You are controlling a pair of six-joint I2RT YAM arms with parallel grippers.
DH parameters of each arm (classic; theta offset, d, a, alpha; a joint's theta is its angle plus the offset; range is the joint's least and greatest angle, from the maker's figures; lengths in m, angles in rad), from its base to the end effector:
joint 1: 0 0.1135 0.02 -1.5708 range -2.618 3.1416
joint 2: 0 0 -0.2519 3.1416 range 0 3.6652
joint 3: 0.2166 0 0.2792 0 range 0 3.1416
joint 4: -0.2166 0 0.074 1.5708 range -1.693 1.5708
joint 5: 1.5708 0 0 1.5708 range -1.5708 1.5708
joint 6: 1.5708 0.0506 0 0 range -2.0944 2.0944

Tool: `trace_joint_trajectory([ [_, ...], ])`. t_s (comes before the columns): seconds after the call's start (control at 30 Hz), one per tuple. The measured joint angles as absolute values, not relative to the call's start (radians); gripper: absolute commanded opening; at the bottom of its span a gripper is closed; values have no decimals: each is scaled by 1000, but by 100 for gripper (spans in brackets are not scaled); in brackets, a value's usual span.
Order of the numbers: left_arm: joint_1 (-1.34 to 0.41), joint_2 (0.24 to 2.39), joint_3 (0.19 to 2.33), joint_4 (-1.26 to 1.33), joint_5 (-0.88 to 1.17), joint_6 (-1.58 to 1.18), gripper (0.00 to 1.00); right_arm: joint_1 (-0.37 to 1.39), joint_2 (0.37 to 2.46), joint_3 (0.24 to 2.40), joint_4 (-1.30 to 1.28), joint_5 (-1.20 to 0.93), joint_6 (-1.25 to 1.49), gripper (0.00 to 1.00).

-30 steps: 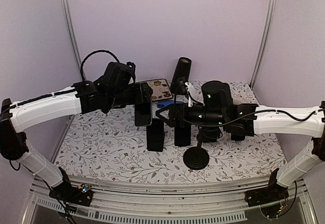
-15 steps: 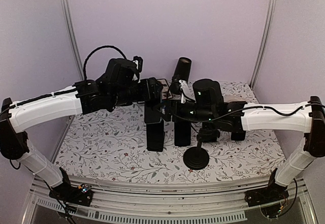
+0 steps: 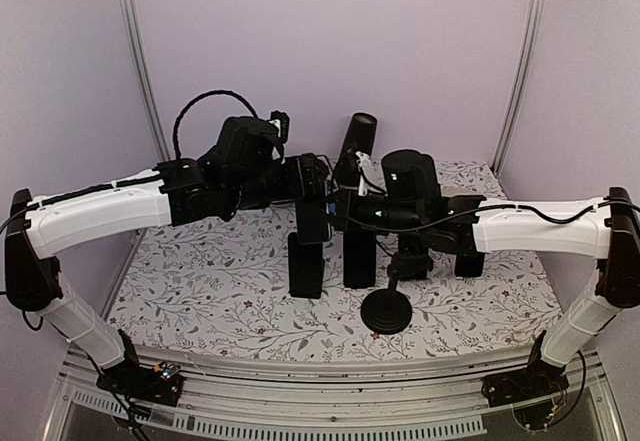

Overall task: Place the phone on the phone stand
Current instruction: Pass from the left arm to the right

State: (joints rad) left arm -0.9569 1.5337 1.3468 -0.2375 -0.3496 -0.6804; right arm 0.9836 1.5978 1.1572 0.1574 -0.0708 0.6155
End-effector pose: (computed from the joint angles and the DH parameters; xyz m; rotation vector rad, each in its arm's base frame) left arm 0.2449 -0.3174 0.3235 0.0505 2.0386 -0.7105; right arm 0.2289 0.3504 0.2685 -0.4233 1.9801 1.1392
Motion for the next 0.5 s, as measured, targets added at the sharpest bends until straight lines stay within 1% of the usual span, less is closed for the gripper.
trace_joint_trajectory([
  [0.13, -957, 1533, 1346, -233, -346, -680, 83, 982, 1594, 1156, 157, -79, 621, 2],
  [0.2, -957, 1532, 1344, -221, -340, -683, 89, 982, 1585, 1150, 157, -84, 625, 2],
  [0.33, -960, 1507, 1320, -183, -317, -686, 94, 984, 1558, 1124, 157, -94, 628, 2],
  [0.5, -961, 1424, 1249, -134, -292, -694, 96, 984, 1510, 1090, 152, -110, 628, 2],
])
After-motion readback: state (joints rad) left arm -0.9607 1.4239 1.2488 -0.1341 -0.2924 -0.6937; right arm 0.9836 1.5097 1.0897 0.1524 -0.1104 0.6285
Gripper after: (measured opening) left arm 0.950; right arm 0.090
